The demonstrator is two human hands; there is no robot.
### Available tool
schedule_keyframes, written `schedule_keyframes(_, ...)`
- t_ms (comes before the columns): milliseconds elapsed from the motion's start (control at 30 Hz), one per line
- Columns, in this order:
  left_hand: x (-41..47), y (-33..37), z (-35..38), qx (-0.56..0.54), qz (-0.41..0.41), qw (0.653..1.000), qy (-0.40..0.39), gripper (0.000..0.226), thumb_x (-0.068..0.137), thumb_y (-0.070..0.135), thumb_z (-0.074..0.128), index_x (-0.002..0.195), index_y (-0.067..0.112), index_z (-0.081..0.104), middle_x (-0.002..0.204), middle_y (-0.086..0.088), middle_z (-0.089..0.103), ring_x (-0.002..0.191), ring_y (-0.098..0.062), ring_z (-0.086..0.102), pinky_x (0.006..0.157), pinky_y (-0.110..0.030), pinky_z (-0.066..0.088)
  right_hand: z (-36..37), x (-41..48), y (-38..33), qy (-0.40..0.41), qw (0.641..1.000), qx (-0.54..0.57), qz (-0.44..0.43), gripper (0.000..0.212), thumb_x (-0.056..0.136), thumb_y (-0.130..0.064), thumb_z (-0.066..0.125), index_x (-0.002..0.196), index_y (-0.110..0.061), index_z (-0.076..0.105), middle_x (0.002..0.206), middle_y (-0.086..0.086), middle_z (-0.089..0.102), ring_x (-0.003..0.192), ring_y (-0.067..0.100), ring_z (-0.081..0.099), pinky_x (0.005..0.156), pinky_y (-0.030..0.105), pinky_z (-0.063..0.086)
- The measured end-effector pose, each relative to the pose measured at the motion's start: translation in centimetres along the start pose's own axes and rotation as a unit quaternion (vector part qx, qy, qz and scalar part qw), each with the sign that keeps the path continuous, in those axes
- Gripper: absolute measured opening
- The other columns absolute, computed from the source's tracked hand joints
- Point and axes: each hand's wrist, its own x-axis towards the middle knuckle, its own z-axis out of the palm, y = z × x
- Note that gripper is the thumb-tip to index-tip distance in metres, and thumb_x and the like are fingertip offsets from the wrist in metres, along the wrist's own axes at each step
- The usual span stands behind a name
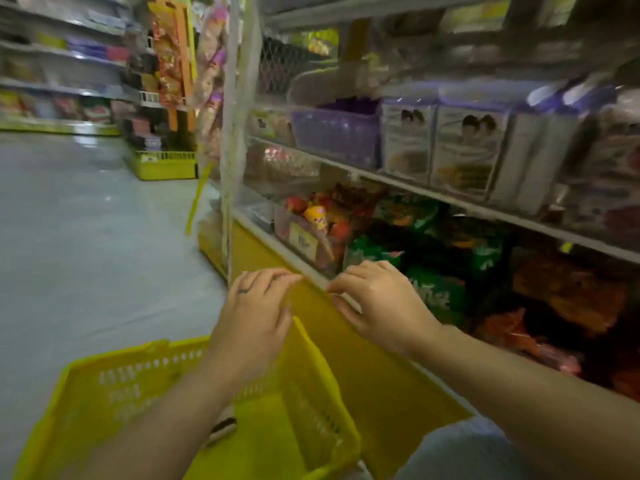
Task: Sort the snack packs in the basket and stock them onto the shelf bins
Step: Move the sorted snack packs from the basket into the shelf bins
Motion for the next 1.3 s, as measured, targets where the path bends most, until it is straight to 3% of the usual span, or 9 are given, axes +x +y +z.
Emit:
schedule_keyframes(167,-8.5,-10.9,1.2,0.024,-0.147,0.963,-0.225,0.035,0.092,0.019,0.054,0.127,0.023,0.057,0.130,-0.001,0.057,0.120,-0.022,0.053,0.099,-0.032,0.040,12.9,4.7,-5.7,-0.154,0.981,0.101,-0.061,0.024,0.092,-0.032,0.050,0.111,-0.027,0.064,0.112,-0.004,0.067,0.106,0.021,0.059,0.081,0.033,0.044)
schedule_keyframes(367,-18.0,-18.4,4.3,0.040,-0.265,0.801,-0.535,0.050,0.094,0.025,0.058,0.141,0.018,0.042,0.138,-0.007,0.052,0.129,-0.022,0.046,0.105,-0.032,0.032,26.6,6.1,-12.8,-0.362,0.905,0.203,-0.093,0.025,0.090,-0.026,0.055,0.113,-0.022,0.065,0.110,0.002,0.069,0.106,0.023,0.061,0.082,0.030,0.046)
schedule_keyframes(567,-23.0,-20.4,9.4,0.053,-0.212,0.637,-0.739,0.059,0.092,0.017,0.062,0.146,0.017,0.038,0.144,-0.013,0.044,0.129,-0.031,0.045,0.099,-0.038,0.039,36.5,4.6,-15.8,-0.496,0.830,0.218,-0.135,0.042,0.091,-0.033,0.058,0.132,-0.023,0.052,0.130,0.003,0.057,0.116,0.021,0.054,0.088,0.028,0.043)
schedule_keyframes(700,-24.7,-19.9,12.7,0.082,-0.140,0.537,-0.828,0.040,0.083,0.028,0.073,0.119,0.012,0.067,0.126,-0.009,0.063,0.114,-0.030,0.059,0.093,-0.044,0.050,40.8,4.6,-14.1,-0.437,0.881,0.149,-0.103,0.056,0.093,-0.023,0.052,0.145,-0.020,0.033,0.146,0.008,0.034,0.133,0.028,0.035,0.104,0.040,0.038)
schedule_keyframes(833,-24.6,-20.9,13.9,0.057,-0.176,0.549,-0.815,0.025,0.087,0.023,0.069,0.107,0.009,0.070,0.124,-0.009,0.064,0.112,-0.027,0.061,0.089,-0.038,0.049,43.9,4.7,-12.2,-0.426,0.894,0.095,-0.099,0.067,0.088,-0.023,0.058,0.147,-0.023,0.025,0.149,0.005,0.030,0.134,0.028,0.032,0.100,0.038,0.040)
schedule_keyframes(1000,-22.8,-22.9,15.1,-0.064,-0.360,0.665,-0.651,0.037,0.095,0.024,0.057,0.129,0.009,0.051,0.131,-0.012,0.055,0.115,-0.029,0.055,0.083,-0.033,0.044,45.5,3.9,-11.9,-0.346,0.930,0.075,-0.098,0.071,0.085,-0.043,0.060,0.145,-0.031,0.024,0.136,0.007,0.040,0.121,0.028,0.041,0.092,0.037,0.037)
schedule_keyframes(1133,-22.6,-23.1,16.2,-0.248,-0.570,0.635,-0.458,0.034,0.094,0.030,0.060,0.122,0.015,0.046,0.116,-0.010,0.062,0.099,-0.029,0.065,0.078,-0.042,0.055,45.6,3.3,-11.2,-0.348,0.931,0.102,-0.050,0.049,0.090,-0.046,0.055,0.133,-0.027,0.041,0.117,0.009,0.049,0.108,0.028,0.049,0.076,0.033,0.039)
schedule_keyframes(1233,-23.0,-23.1,16.7,-0.339,-0.656,0.573,-0.356,0.032,0.097,0.026,0.055,0.125,0.019,0.041,0.102,-0.009,0.064,0.079,-0.024,0.067,0.063,-0.041,0.058,45.1,3.4,-9.9,-0.377,0.868,0.307,0.096,0.041,0.085,-0.033,0.065,0.122,-0.026,0.048,0.105,0.007,0.061,0.090,0.024,0.062,0.064,0.028,0.045)
schedule_keyframes(1300,-22.9,-23.2,16.8,-0.377,-0.692,0.535,-0.305,0.033,0.099,0.018,0.050,0.129,0.025,0.039,0.098,-0.007,0.062,0.067,-0.017,0.066,0.052,-0.034,0.055,44.2,4.1,-9.2,-0.384,0.709,0.522,0.278,0.034,0.085,-0.013,0.059,0.116,-0.024,0.050,0.099,0.011,0.067,0.080,0.022,0.067,0.062,0.029,0.050)
